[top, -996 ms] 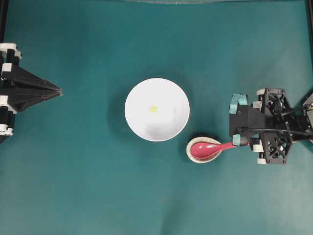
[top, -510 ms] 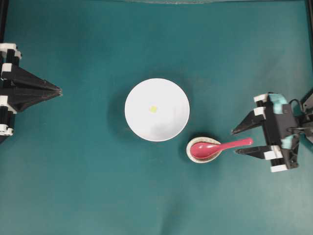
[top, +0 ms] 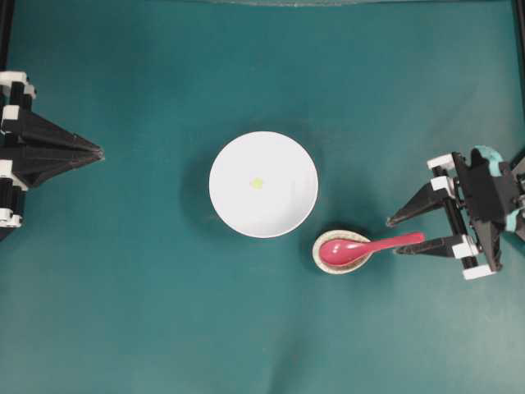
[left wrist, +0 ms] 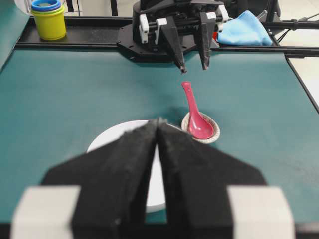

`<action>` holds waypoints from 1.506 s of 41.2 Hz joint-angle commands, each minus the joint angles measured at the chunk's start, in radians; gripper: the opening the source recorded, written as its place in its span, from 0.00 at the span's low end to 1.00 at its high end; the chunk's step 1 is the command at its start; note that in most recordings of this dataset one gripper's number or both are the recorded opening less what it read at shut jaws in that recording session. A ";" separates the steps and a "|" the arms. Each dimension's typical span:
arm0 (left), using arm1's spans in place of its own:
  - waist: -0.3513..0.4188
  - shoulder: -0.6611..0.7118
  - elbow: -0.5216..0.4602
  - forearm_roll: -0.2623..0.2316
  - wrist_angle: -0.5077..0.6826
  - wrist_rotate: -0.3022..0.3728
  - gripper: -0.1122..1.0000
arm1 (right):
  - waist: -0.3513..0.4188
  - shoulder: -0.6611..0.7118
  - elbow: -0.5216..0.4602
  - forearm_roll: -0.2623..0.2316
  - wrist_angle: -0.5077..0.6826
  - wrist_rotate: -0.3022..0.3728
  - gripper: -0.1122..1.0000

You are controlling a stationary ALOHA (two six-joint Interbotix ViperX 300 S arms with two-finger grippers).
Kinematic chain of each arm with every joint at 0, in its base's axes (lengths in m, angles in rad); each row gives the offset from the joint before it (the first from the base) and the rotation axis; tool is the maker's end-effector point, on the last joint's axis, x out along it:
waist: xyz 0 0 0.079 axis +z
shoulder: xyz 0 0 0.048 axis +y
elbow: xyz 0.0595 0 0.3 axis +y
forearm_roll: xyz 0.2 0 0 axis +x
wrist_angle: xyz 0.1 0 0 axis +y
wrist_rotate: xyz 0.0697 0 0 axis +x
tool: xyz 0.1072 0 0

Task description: Scoop the yellow hexagonal prism block from the bowl with a spoon using the right arm.

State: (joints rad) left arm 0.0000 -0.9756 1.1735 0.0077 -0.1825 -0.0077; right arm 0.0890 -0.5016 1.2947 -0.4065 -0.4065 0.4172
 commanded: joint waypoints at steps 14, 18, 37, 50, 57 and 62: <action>0.002 0.005 -0.028 0.003 -0.012 0.002 0.18 | -0.060 0.143 0.066 0.083 -0.371 -0.101 0.59; 0.003 0.005 -0.028 0.003 -0.012 0.002 0.18 | -0.060 0.190 0.084 0.158 -0.459 -0.169 0.59; 0.002 0.005 -0.026 0.003 -0.006 0.002 0.18 | -0.048 0.410 0.118 0.244 -0.715 -0.225 0.59; 0.002 0.006 -0.026 0.003 -0.005 0.000 0.18 | -0.029 0.523 0.117 0.265 -0.822 -0.230 0.59; 0.002 0.006 -0.026 0.003 -0.005 0.000 0.18 | 0.006 0.571 0.109 0.319 -0.850 -0.239 0.59; 0.002 0.006 -0.026 0.003 -0.003 0.000 0.18 | 0.038 0.598 0.110 0.362 -0.882 -0.252 0.59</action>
State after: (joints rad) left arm 0.0015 -0.9756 1.1735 0.0077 -0.1810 -0.0077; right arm 0.1074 0.0951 1.4082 -0.0690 -1.2594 0.1718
